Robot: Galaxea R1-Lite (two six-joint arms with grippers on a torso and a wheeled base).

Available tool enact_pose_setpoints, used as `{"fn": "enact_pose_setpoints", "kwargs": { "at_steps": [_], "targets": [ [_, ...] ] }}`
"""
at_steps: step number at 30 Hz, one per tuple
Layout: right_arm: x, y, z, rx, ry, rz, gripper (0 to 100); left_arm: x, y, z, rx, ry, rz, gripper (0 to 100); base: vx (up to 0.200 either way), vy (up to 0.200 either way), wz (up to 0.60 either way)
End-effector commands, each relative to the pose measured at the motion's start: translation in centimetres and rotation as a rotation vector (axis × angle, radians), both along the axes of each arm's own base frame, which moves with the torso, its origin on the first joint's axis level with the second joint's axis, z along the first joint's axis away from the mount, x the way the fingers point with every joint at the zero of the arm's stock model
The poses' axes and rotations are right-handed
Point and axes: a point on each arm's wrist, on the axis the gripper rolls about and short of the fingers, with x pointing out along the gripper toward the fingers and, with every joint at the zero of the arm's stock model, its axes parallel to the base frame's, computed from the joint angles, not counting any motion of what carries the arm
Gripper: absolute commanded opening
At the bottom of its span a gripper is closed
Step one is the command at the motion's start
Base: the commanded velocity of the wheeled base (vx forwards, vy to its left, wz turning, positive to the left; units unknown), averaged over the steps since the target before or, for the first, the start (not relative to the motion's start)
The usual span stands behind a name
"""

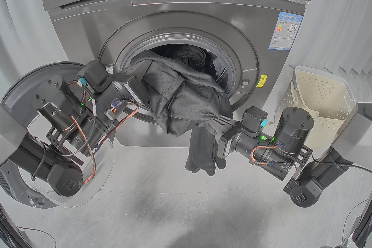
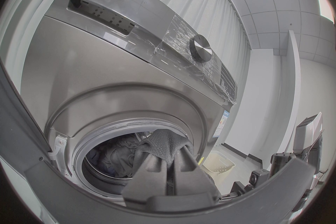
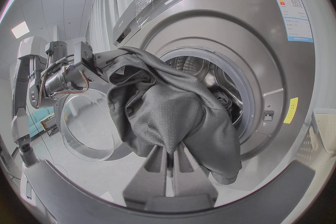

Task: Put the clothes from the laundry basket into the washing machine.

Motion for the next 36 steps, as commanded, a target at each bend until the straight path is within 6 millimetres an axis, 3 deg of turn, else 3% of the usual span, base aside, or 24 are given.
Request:
{"fn": "enact_pose_setpoints", "kwargs": {
  "at_steps": [1,7,8,14,22,29,36],
  "targets": [
    [-0.2,-0.1,0.0,0.0,0.003,0.005,0,-0.1,0.0,0.1,-0.005,-0.002,-0.002,0,0.0,0.0,0.0],
    [-0.4,-0.1,0.5,0.037,0.009,0.006,0,-0.2,0.0,0.1,-0.005,0.0,-0.006,0,0.0,0.0,0.0],
    [-0.4,-0.1,0.5,0.037,0.009,0.006,100,-0.2,0.0,0.1,-0.005,0.0,-0.006,0,0.0,0.0,0.0],
    [0.1,-0.5,0.0,0.028,0.027,-0.032,100,-0.6,-0.4,0.5,-0.014,-0.012,-0.022,0,0.0,0.0,0.0],
    [1.5,-0.9,-2.4,-0.017,0.072,-0.071,100,-0.9,-0.7,0.7,-0.017,-0.018,-0.036,0,0.0,0.0,0.0],
    [1.9,0.2,-3.2,-0.026,0.077,-0.053,100,-0.9,-0.7,0.7,-0.017,-0.017,-0.034,0,0.0,0.0,0.0],
    [0.0,2.5,-4.1,-0.049,0.095,0.019,100,-0.5,-0.8,0.7,-0.024,-0.017,-0.017,0,0.0,0.0,0.0]
  ]
}}
